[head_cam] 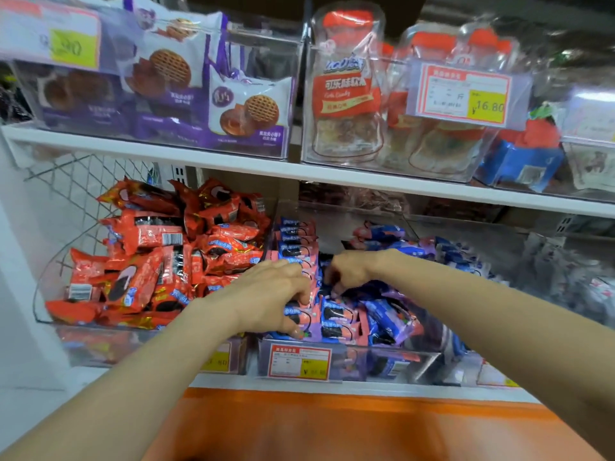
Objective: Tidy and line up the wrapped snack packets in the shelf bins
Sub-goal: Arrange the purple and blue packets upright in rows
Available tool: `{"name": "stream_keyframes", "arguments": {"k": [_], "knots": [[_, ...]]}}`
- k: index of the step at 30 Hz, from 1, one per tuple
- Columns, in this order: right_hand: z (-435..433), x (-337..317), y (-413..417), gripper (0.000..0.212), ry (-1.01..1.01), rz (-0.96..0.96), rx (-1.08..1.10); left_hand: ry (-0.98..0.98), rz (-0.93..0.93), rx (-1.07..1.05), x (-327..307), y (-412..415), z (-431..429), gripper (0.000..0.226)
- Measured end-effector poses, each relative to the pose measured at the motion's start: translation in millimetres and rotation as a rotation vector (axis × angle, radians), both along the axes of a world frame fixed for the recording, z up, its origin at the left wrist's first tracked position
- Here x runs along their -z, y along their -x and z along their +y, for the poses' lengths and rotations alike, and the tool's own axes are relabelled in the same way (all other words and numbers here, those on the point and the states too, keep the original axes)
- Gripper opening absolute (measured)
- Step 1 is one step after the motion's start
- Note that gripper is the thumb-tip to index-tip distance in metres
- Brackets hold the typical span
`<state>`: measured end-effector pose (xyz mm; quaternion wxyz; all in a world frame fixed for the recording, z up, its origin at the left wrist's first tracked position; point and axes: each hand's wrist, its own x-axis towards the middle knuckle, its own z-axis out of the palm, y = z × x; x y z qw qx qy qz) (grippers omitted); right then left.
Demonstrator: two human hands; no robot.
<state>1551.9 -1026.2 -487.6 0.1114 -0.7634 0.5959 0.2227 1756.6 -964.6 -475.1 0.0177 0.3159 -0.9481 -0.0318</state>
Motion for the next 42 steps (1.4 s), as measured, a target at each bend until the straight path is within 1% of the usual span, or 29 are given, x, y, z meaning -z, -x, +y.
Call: {"name": "stream_keyframes", "arguments": {"k": [2,5,9,11,13,14,18,20,22,25,27,29,34,39,42], "knots": [[1.7,6.0,7.1,0.050,-0.010,0.030,0.016,0.004,0.002,0.010,0.2,0.0,-0.7,0.047],[1.5,12.0,12.5,0.046,-0.030,0.062,0.015,-0.005,0.019,0.019,0.4,0.4,-1.0,0.047],[-3.5,13.2,11.8,0.042,-0.138,-0.098,0.146,-0.016,0.016,0.022,0.4,-0.3,-1.6,0.049],[-3.7,14.2,10.5,0.036,-0.150,-0.108,0.167,-0.016,0.012,0.024,0.4,-0.5,-1.6,0.050],[-3.6,15.3,10.0,0.032,-0.116,-0.101,0.180,-0.020,0.019,0.024,0.4,-0.5,-1.3,0.050],[-4.0,15.1,10.1,0.033,-0.080,-0.093,0.184,-0.019,0.020,0.025,0.4,-0.6,-1.2,0.050],[-6.9,16.2,11.5,0.051,0.200,0.044,0.167,-0.009,0.014,0.025,0.5,-0.7,-0.2,0.049],[-8.7,18.9,11.9,0.054,0.295,0.077,0.149,-0.001,0.015,0.027,0.8,-0.4,0.0,0.049],[-10.0,19.1,11.6,0.053,0.301,0.086,0.155,0.002,0.015,0.026,1.3,-0.7,0.3,0.048],[-12.1,15.3,12.1,0.051,0.203,0.033,0.205,0.003,0.011,0.027,1.2,-0.7,0.4,0.048],[-13.0,14.0,12.5,0.051,0.174,0.001,0.227,0.002,0.012,0.026,0.8,0.1,0.4,0.048],[-12.0,16.8,11.7,0.052,0.215,0.009,0.211,0.006,0.011,0.024,1.0,1.1,0.3,0.049],[-13.6,24.1,9.4,0.051,0.399,0.093,0.142,0.007,0.019,0.027,3.4,1.3,-0.2,0.049],[-11.9,22.5,9.7,0.055,0.370,0.089,0.133,0.007,0.027,0.030,4.2,1.0,-0.8,0.048],[-5.1,18.7,7.1,0.054,0.382,0.079,0.077,0.007,0.024,0.031,4.1,2.4,-1.9,0.048]]}}
